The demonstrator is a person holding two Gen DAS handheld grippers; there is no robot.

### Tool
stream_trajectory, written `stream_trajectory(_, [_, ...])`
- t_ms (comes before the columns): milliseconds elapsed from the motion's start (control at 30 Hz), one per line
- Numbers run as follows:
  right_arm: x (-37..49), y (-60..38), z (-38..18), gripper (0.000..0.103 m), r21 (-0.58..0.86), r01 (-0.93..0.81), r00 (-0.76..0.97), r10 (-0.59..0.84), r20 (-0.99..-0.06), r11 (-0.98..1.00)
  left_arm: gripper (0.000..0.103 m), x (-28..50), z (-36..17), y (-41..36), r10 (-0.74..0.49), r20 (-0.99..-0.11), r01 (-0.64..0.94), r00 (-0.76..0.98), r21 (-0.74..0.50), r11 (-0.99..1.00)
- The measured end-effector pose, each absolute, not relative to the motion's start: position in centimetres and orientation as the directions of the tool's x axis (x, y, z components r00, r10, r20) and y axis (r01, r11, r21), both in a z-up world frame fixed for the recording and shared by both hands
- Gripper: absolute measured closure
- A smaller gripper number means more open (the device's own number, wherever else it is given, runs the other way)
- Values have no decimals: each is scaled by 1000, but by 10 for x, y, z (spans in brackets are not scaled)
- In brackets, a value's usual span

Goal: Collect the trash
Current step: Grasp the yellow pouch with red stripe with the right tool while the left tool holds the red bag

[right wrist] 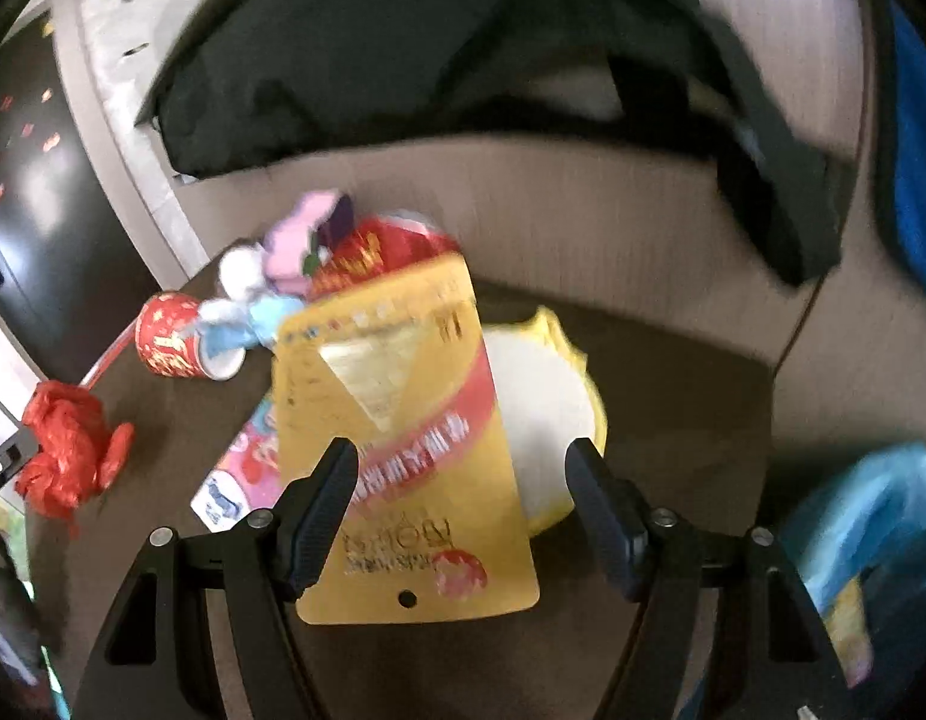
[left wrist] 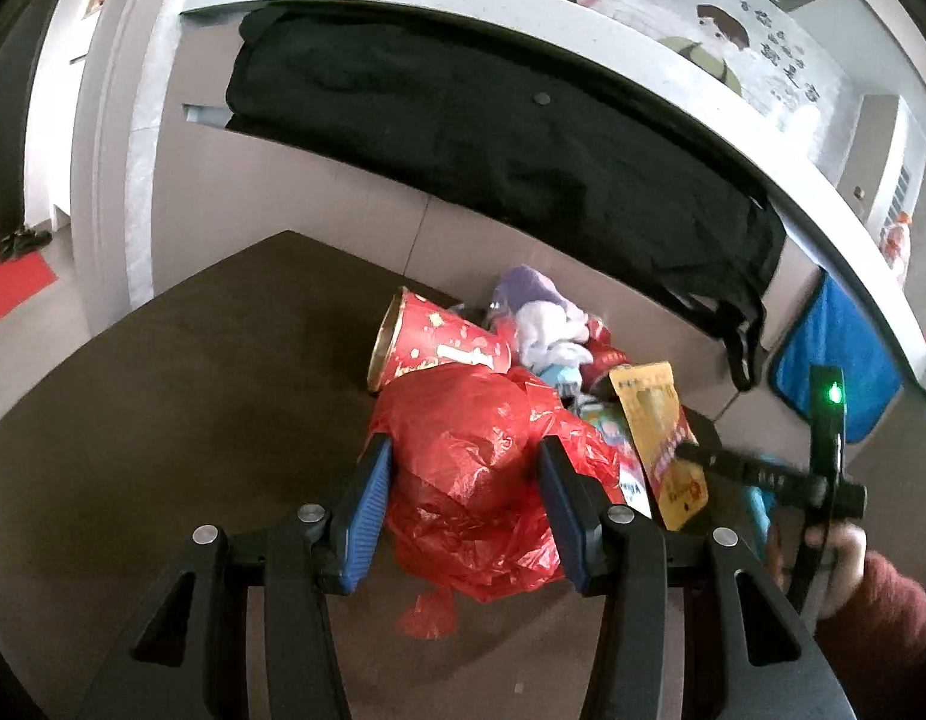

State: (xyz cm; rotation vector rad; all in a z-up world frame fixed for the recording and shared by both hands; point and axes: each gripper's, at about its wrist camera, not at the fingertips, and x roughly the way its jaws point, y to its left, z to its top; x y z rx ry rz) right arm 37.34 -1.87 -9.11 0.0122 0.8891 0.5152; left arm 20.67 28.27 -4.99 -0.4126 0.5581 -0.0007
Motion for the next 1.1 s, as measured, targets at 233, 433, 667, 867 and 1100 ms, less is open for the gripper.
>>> stream_trajectory(233, [353,32,-78,35,54,-567,546,423,-723,822,53,221,-65,293,-119,-502,-140,857,-447,884])
stream_trajectory(433, [364,59,-83,36,-80,-598,566,349,-747,798,53,217,-70,296,-133,-475,-117,870,-460,880])
stream_trajectory(667, [352,15,-70,34,-20,-533,557,332,-761,846,53,217,-74,291,-214,-450,-42,867,-494,868])
stream_trajectory(867, [348,-9,-92,34,128,-464,462,363,-809,877,53,221,-76,284,-252,-461,-10,851,-494,869])
stream_trajectory(1100, [353,24,-95,30,82,-495,459,340,-821,865,53,223,-79,283,-239,-474,-31,847,-493,870])
